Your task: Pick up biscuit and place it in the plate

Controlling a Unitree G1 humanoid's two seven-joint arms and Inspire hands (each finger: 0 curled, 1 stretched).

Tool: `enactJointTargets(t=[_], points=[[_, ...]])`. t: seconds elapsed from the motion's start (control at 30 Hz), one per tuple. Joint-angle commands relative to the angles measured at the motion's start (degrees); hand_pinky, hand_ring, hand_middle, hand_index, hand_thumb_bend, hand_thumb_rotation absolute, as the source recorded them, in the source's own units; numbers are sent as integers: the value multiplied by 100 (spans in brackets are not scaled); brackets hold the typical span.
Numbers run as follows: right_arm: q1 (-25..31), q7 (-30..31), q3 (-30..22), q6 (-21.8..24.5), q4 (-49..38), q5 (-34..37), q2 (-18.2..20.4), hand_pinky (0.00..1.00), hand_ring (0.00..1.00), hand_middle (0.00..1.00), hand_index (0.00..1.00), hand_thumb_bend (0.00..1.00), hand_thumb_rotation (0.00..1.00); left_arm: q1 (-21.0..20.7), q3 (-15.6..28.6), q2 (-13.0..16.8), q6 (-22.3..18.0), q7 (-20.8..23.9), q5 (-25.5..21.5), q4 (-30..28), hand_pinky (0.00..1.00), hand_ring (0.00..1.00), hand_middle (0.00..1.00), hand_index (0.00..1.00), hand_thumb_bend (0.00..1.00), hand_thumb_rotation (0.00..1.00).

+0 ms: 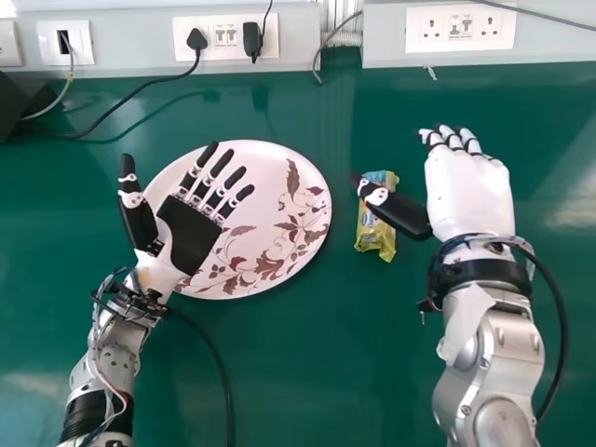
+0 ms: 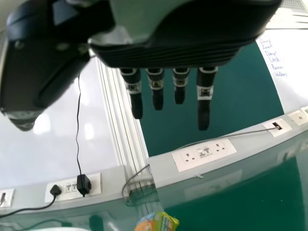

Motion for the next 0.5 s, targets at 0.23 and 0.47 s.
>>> enactJointTargets(t=[0.23,0.47], points=[[-16,56,73,78,250,-385,47,71,90,99,91,100,51,-18,4,-36,56,-11,-27,71,78,84,91,95,100,59],[-86,73,85,128,490,-526,28,70,90,99,91,100,52,-51,-4,-58,12,-34,-6,127,76,83,90,93,100,59]])
